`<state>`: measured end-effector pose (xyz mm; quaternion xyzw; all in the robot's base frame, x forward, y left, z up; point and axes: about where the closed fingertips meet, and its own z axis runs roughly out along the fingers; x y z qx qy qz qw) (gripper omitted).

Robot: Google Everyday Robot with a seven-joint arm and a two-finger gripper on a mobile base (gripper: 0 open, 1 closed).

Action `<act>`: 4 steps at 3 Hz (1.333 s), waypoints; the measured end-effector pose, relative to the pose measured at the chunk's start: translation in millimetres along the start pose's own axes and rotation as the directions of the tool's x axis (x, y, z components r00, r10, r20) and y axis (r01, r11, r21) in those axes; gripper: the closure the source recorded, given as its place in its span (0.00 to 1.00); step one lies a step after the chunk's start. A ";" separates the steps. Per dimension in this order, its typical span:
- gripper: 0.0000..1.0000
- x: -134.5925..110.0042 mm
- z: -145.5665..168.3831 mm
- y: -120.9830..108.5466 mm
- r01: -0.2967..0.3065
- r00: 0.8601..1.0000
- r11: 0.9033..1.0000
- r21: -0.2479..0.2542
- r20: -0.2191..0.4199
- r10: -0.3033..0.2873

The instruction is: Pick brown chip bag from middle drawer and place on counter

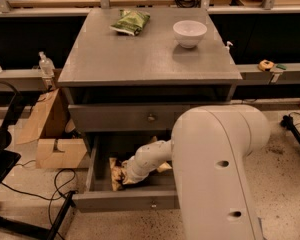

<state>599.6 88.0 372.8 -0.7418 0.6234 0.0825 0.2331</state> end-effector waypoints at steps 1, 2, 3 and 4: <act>1.00 -0.5 -1.0 -0.3 0.000 1.000 1.000 0.000 0.000 0.000; 1.00 -20.4 -26.4 -0.8 -0.006 0.995 1.000 0.001 0.096 0.005; 1.00 -40.8 -98.8 5.4 0.015 0.987 1.000 -0.008 0.159 -0.013; 1.00 -61.3 -224.7 4.1 0.023 0.979 0.999 0.030 0.203 -0.028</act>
Offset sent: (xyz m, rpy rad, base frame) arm -0.0092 0.0145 0.0744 0.2277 0.0154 0.0349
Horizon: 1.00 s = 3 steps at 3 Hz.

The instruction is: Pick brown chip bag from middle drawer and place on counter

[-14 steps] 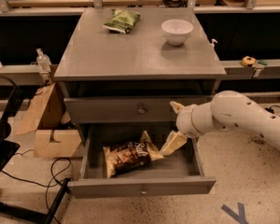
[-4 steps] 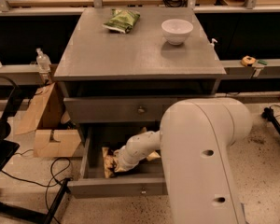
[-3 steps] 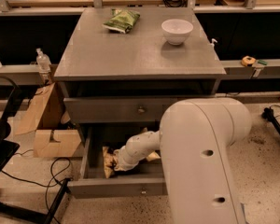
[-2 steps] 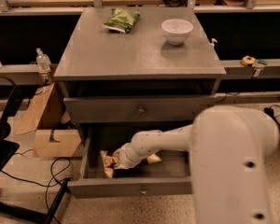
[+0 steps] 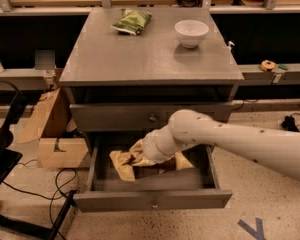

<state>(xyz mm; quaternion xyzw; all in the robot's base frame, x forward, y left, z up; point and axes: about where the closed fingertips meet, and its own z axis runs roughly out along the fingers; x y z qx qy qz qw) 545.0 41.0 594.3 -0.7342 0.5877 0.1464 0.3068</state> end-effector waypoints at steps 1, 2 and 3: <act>1.00 -20.7 -73.3 -14.5 0.001 1.000 0.999 0.038 0.017 -0.002; 1.00 -48.3 -148.8 -45.1 -0.007 1.000 0.997 0.071 0.019 0.005; 1.00 -75.7 -214.2 -88.1 -0.010 1.000 0.994 0.110 -0.005 0.010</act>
Offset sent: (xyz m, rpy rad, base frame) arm 0.0300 -0.0826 0.2749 0.0528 -0.0837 -0.0727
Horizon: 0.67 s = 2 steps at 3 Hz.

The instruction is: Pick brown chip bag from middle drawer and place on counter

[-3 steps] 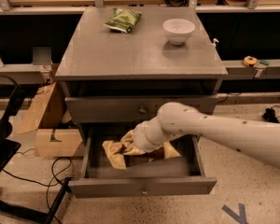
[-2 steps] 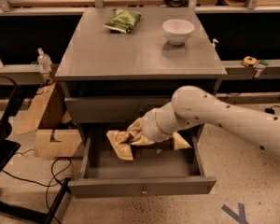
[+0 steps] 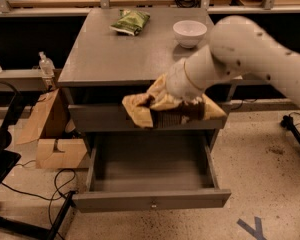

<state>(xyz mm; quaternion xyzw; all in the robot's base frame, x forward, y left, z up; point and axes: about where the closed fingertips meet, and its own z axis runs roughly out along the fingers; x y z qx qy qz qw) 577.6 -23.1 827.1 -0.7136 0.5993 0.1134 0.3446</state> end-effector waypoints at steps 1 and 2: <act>1.00 -31.5 -55.6 -53.1 -0.002 1.000 0.997 0.079 -0.027 0.005; 1.00 -63.6 -100.9 -94.3 0.033 0.999 0.980 0.195 -0.037 -0.026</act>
Offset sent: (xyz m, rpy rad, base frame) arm 0.0699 -0.0167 0.2195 0.0320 -0.3139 -0.1755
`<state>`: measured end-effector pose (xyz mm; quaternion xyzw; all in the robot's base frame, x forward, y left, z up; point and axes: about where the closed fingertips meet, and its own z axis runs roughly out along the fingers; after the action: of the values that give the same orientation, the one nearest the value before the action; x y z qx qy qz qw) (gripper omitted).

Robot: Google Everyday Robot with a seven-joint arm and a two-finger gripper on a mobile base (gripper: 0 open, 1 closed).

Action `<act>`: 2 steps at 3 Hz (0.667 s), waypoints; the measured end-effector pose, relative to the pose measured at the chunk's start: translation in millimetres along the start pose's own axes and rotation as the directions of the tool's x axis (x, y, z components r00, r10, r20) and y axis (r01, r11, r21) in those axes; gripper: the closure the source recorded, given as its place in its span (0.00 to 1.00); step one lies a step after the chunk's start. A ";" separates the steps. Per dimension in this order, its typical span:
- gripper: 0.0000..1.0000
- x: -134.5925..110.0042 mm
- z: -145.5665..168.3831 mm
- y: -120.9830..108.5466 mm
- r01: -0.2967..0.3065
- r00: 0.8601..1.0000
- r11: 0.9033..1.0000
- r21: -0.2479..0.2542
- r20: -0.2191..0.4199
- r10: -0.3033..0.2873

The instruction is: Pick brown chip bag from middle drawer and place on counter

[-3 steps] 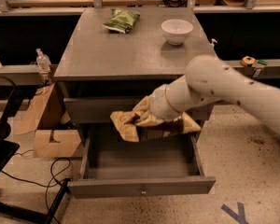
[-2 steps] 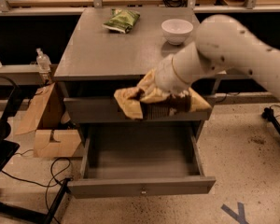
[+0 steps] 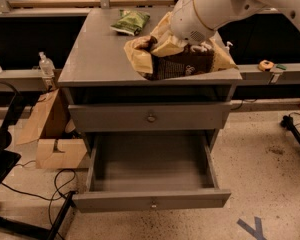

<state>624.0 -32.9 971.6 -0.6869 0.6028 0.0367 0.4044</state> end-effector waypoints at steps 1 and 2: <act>1.00 0.0 0.0 0.0 0.000 1.000 1.000 0.000 0.000 0.000; 1.00 -2.8 13.6 -18.2 0.029 0.999 0.999 0.019 0.022 -0.029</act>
Offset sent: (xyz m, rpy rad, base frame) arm 0.0700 0.0269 0.0082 0.0395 -0.1171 0.0621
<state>644.8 -23.5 973.3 -0.6913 0.5885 0.0329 0.4179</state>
